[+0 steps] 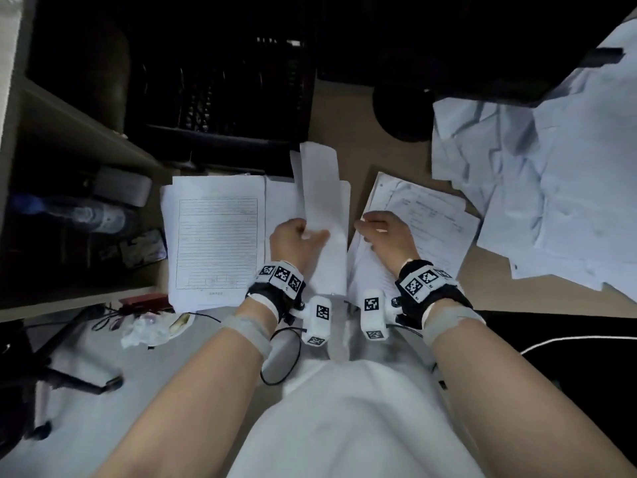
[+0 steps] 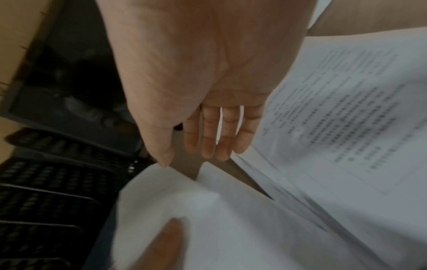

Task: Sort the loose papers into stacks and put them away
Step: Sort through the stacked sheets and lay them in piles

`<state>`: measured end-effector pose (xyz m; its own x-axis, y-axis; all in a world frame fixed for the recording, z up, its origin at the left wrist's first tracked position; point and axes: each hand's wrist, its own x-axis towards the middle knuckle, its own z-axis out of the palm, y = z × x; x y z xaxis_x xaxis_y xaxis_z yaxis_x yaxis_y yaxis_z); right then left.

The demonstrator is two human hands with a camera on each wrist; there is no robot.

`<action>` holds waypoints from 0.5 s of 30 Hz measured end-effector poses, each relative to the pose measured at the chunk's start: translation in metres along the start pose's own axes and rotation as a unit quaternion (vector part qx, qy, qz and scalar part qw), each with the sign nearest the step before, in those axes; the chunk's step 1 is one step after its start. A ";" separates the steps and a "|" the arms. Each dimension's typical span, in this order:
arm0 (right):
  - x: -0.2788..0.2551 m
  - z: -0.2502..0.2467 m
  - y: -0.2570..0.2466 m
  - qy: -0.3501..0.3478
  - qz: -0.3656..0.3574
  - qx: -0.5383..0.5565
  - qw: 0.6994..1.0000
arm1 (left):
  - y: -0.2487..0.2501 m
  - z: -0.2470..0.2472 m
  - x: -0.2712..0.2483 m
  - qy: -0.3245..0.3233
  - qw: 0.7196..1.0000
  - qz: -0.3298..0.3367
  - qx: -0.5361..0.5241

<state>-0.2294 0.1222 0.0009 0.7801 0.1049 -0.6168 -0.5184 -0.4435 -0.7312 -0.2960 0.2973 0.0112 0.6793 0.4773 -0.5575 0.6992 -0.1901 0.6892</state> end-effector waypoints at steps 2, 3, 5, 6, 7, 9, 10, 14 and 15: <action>0.001 -0.001 -0.012 -0.027 -0.019 0.015 0.999 | 0.005 0.005 -0.008 -0.010 1.000 0.023 0.002; 0.000 -0.001 -0.015 -0.044 -0.026 0.013 0.999 | 0.008 0.007 -0.013 -0.022 0.999 0.038 -0.003; -0.004 0.001 -0.016 -0.076 -0.040 -0.006 0.996 | 0.012 0.009 -0.023 -0.038 0.997 0.053 -0.037; -0.006 0.002 -0.014 -0.090 -0.049 -0.018 0.995 | 0.015 0.009 -0.029 -0.043 0.995 0.041 -0.078; -0.009 0.002 -0.011 -0.103 -0.059 -0.030 0.992 | 0.017 0.009 -0.036 -0.047 0.990 0.017 -0.131; -0.016 -0.002 -0.007 -0.122 -0.074 -0.049 0.989 | 0.021 0.010 -0.047 -0.052 0.977 -0.014 -0.206; -0.020 -0.006 -0.006 -0.129 -0.076 -0.051 0.987 | 0.022 0.012 -0.052 -0.052 0.979 -0.010 -0.199; -0.037 -0.018 -0.003 -0.163 -0.079 -0.018 0.983 | 0.021 0.021 -0.067 -0.049 0.978 0.010 -0.202; -0.041 -0.021 -0.005 -0.171 -0.077 -0.002 0.982 | 0.022 0.024 -0.069 -0.040 0.976 0.007 -0.215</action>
<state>-0.2518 0.1014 0.0361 0.6858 0.4627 -0.5618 -0.4020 -0.4027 -0.8223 -0.3222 0.2397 0.0532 0.7148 0.4061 -0.5693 0.5432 0.1902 0.8178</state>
